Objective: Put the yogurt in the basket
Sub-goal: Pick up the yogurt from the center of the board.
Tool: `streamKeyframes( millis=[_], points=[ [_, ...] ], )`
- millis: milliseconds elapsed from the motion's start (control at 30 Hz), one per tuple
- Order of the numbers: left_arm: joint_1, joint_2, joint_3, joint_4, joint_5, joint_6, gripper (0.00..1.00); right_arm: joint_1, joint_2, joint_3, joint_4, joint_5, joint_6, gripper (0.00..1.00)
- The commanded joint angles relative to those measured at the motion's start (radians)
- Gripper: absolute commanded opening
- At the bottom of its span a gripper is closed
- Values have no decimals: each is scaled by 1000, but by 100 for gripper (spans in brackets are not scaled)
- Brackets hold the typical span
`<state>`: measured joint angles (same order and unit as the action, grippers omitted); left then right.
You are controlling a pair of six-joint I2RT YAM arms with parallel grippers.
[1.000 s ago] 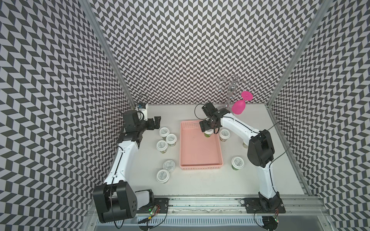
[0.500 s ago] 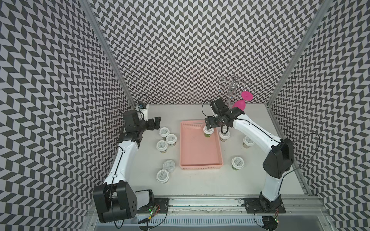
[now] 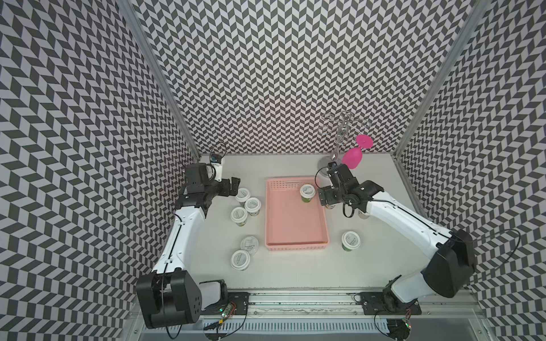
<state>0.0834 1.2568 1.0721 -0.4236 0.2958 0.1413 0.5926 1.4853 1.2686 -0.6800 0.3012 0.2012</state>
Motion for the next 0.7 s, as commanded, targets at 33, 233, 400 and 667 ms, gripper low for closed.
streamKeyframes(
  millis=[33, 233, 400, 667],
  points=[
    [-28, -1, 20, -75, -28, 33, 100, 3, -114, -110, 170, 45, -16, 99],
    [-61, 64, 53, -109, -54, 24, 100, 3, -267, -284, 298, 99, -31, 100],
    [-82, 123, 88, -137, -90, 21, 100, 6, -361, -406, 372, 102, -39, 100],
    [-126, 249, 185, -227, -151, 13, 100, 9, -387, -463, 410, 110, -36, 100]
  ],
)
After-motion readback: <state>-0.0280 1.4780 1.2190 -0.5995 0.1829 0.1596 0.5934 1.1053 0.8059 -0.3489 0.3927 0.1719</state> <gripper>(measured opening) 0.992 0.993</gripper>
